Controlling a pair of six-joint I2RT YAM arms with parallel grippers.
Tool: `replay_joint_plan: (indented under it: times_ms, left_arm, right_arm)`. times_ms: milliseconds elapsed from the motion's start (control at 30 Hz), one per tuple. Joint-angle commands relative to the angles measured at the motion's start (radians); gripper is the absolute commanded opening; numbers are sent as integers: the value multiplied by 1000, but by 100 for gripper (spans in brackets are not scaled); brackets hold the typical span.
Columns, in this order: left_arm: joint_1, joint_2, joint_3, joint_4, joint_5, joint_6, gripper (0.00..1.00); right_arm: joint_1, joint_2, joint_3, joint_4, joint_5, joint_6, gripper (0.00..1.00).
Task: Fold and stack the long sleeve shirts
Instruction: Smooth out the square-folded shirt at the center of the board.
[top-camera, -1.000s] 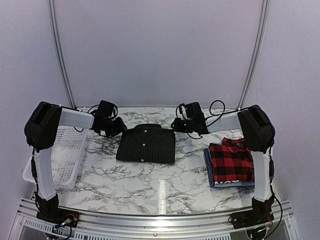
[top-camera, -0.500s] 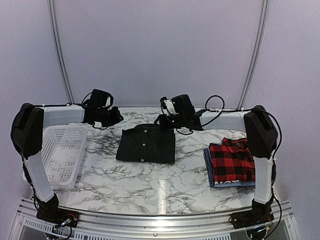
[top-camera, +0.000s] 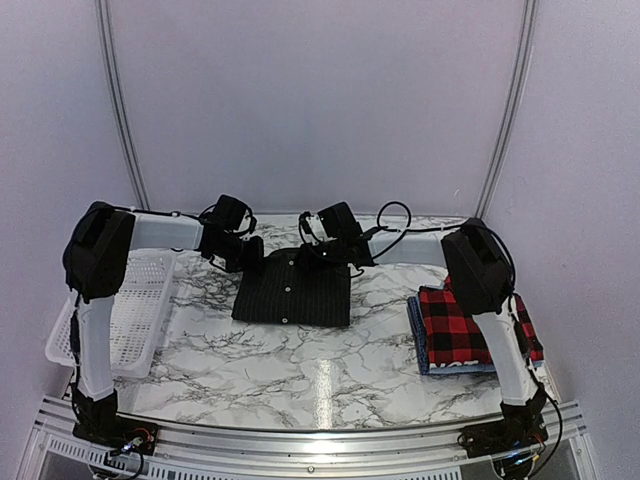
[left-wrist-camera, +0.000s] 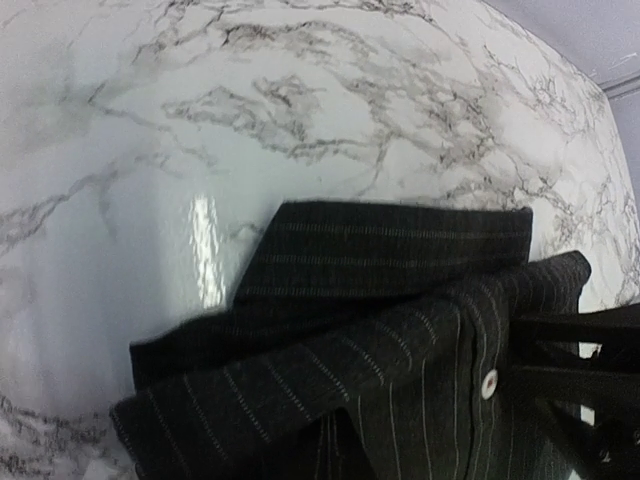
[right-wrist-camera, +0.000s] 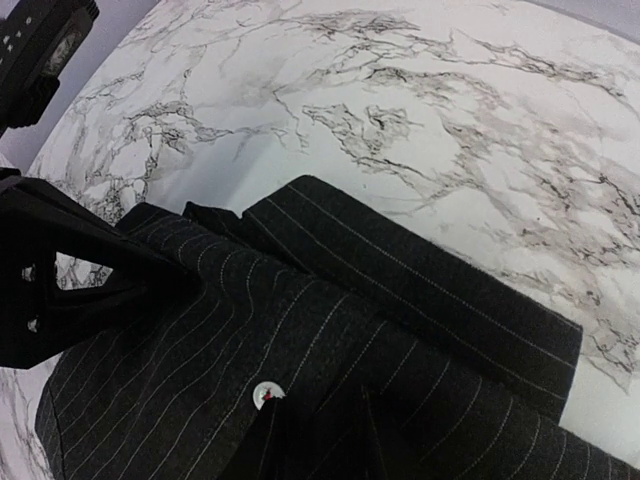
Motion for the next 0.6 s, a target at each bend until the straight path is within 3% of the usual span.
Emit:
replay_joint_plan:
  times_ms: [0,267,433,567]
  left_arm:
    - [20,118,167,-89,-13,49,4]
    - [43,273,302,-138,-76,-2,4]
    - [44,291,315,-138,-67,-29,9]
    - [43,279,321,-139,-71,-33,12]
  right_arm:
    - [-25,72,130,-51,23,0,22]
    - [-48,113,198,-127,13,-26,27]
    - [-47,58,198,-173,10,-51,36]
    - [-48,-1,143,-168,28,-56,36]
